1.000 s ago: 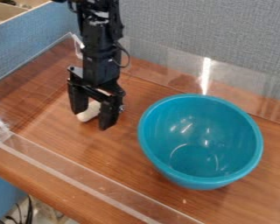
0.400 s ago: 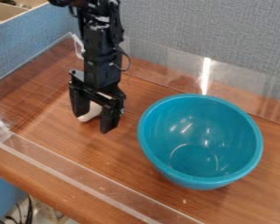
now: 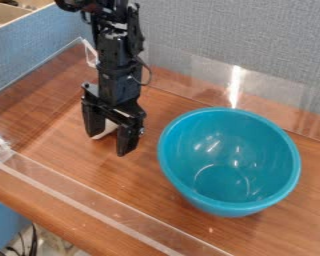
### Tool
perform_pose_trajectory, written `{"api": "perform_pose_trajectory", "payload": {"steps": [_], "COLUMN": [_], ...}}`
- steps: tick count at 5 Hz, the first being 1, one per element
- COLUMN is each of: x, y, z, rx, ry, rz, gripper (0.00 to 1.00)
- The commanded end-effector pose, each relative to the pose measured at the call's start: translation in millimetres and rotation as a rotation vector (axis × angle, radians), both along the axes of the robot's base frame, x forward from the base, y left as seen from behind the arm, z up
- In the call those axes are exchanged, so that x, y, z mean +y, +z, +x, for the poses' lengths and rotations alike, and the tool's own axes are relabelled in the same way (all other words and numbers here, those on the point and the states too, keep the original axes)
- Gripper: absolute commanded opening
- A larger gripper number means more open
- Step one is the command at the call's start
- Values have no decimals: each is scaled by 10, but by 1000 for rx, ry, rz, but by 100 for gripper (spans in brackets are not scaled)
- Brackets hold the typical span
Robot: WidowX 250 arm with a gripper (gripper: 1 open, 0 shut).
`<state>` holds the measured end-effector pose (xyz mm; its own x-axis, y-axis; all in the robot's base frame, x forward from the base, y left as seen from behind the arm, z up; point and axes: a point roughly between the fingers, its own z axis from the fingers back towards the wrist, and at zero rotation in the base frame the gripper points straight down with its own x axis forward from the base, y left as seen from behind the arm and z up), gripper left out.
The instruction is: Put the mushroom in the blue bowl
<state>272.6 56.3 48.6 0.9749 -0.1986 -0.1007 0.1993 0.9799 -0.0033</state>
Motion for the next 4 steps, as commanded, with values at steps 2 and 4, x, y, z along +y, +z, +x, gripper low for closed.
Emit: {"api": "perform_pose_trajectory", "payload": {"steps": [2,4], "x": [-31,-33], "y": [202,259], "z": [41,38], "rx": [-86,-116], "ry": [-31,-36], "rz": [7,6], "gripper": [100,100]}}
